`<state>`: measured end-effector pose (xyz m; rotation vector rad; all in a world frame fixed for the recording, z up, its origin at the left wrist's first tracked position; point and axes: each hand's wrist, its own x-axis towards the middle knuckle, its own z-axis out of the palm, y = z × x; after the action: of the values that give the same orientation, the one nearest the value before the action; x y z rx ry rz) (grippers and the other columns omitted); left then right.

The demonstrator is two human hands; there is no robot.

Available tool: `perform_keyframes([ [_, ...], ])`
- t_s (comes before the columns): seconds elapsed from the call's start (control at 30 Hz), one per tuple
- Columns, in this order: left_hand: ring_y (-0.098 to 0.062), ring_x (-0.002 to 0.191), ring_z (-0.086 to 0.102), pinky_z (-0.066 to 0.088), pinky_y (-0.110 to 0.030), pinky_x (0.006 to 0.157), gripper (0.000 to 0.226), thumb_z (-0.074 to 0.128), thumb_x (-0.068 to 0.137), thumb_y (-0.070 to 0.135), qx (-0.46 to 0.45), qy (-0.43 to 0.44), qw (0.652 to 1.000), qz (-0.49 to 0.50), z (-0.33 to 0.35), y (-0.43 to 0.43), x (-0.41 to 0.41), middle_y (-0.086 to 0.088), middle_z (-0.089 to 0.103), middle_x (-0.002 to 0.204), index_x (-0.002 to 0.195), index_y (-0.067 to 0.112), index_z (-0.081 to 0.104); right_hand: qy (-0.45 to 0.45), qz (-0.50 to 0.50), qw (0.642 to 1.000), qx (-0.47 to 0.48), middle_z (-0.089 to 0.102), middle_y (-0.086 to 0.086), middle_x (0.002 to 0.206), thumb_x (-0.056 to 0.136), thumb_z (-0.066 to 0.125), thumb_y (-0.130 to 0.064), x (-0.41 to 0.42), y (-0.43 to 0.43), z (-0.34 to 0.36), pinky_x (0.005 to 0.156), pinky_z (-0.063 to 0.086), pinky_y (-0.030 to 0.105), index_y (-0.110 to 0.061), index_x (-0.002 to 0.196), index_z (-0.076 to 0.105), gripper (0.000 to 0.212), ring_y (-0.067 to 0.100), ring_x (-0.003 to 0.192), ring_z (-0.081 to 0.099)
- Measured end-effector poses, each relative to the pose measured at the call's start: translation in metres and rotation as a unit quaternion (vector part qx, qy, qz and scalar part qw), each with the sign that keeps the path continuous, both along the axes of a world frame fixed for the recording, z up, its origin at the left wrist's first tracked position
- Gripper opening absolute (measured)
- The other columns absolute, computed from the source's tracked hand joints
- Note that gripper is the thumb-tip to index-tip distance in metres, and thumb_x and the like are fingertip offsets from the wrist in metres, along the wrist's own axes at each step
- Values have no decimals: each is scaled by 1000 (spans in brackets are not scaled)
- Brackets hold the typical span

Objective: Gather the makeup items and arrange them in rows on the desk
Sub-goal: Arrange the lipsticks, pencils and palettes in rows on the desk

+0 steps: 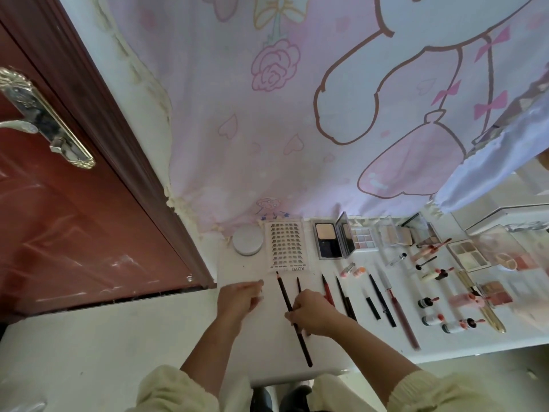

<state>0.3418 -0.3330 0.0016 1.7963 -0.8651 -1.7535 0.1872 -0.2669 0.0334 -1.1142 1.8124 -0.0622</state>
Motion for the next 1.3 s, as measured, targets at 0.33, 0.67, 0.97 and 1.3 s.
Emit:
perform_keyframes([
  [0.33, -9, 64, 66, 54, -25, 72, 9, 77, 79, 25, -97, -181, 965, -163, -18, 24, -2, 4, 72, 69, 81, 17, 73, 67, 61, 996, 19, 53, 2, 68, 97, 52, -24, 22, 0, -27, 52, 47, 21, -17, 68, 41, 31, 13, 56, 52],
  [0.67, -8, 65, 65, 54, -27, 74, 12, 81, 75, 28, -122, -192, 954, -194, -23, 27, -6, 6, 70, 67, 76, 22, 70, 76, 64, 995, -9, 47, -4, 71, 96, 50, -30, 25, 5, -42, 58, 41, 23, -16, 82, 47, 19, 17, 74, 52],
  [0.97, -8, 61, 68, 58, -30, 74, 14, 82, 73, 25, -112, -176, 960, -188, -22, 28, -8, 6, 70, 65, 78, 17, 71, 63, 76, 995, -26, 55, 2, 88, 95, 50, -25, 23, 13, -40, 65, 42, 25, -14, 93, 50, 11, 17, 80, 52],
  [1.3, -13, 57, 70, 56, -22, 59, 15, 82, 75, 21, -93, -144, 973, -155, -20, 33, -6, -1, 72, 69, 79, 13, 70, 41, 48, 997, -37, 65, 7, 93, 93, 56, -22, 21, 20, -40, 78, 53, 34, -12, 96, 58, 11, 22, 87, 64],
])
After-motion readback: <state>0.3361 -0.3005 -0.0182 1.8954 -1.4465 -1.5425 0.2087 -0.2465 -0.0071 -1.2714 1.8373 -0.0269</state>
